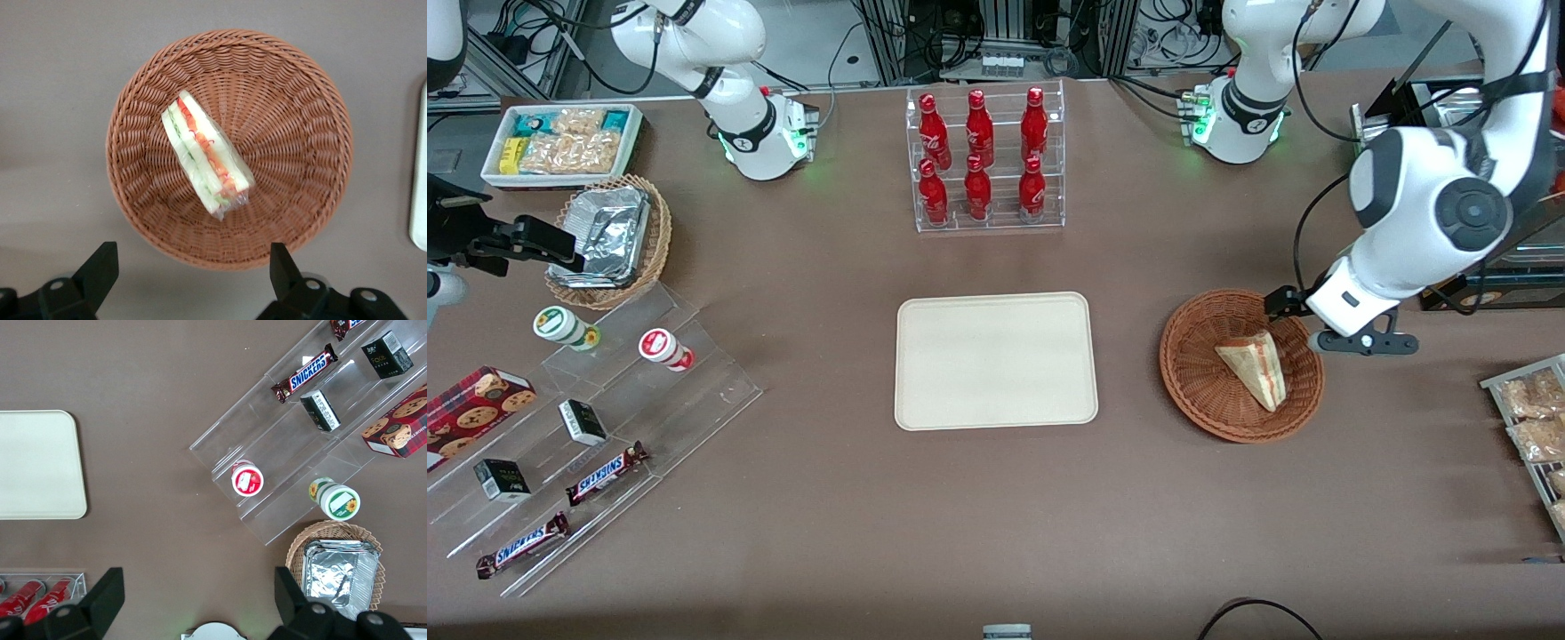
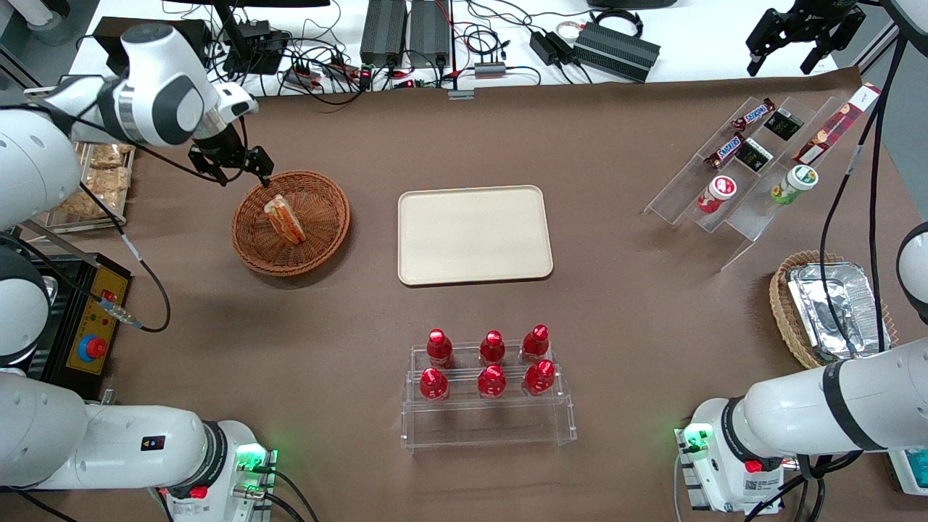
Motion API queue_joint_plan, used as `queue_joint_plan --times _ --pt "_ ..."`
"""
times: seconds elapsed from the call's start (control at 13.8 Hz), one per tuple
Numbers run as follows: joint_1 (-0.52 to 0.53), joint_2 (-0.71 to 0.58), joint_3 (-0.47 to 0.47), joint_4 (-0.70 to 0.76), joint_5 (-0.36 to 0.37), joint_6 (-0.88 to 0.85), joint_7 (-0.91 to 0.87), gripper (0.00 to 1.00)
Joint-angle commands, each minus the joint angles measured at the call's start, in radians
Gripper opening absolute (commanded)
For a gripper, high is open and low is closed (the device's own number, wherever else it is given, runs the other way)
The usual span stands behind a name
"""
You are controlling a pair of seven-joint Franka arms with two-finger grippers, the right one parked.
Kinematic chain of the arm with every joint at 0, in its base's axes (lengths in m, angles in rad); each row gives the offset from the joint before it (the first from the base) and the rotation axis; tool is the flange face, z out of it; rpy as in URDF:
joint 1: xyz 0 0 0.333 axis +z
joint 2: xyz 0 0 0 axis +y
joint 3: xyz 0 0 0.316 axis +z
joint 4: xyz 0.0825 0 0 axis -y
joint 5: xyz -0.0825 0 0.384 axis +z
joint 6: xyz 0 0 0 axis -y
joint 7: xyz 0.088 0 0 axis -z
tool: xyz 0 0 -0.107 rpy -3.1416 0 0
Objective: Place sandwich from basket to tray
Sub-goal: 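Move the open left gripper down over the wrapped sandwich in the basket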
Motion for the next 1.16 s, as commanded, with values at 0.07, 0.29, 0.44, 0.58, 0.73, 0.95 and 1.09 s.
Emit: queue_joint_plan --times 0.07,0.29,0.44,0.58,0.73,0.95,1.09 --pt "-0.01 -0.016 0.002 -0.061 0.002 0.092 -0.191 1.0" --pt "-0.023 -0.005 0.002 -0.13 0.002 0.229 -0.43 1.0" --pt "-0.024 0.006 0.001 -0.173 0.002 0.314 -0.541 1.0" --pt "-0.025 0.041 0.001 -0.17 0.001 0.339 -0.644 1.0" --pt "-0.034 0.079 -0.001 -0.167 0.002 0.382 -0.755 1.0" --pt "-0.044 0.127 0.001 -0.155 0.004 0.392 -0.758 1.0" --pt "-0.044 0.158 -0.001 -0.155 0.004 0.411 -0.758 1.0"
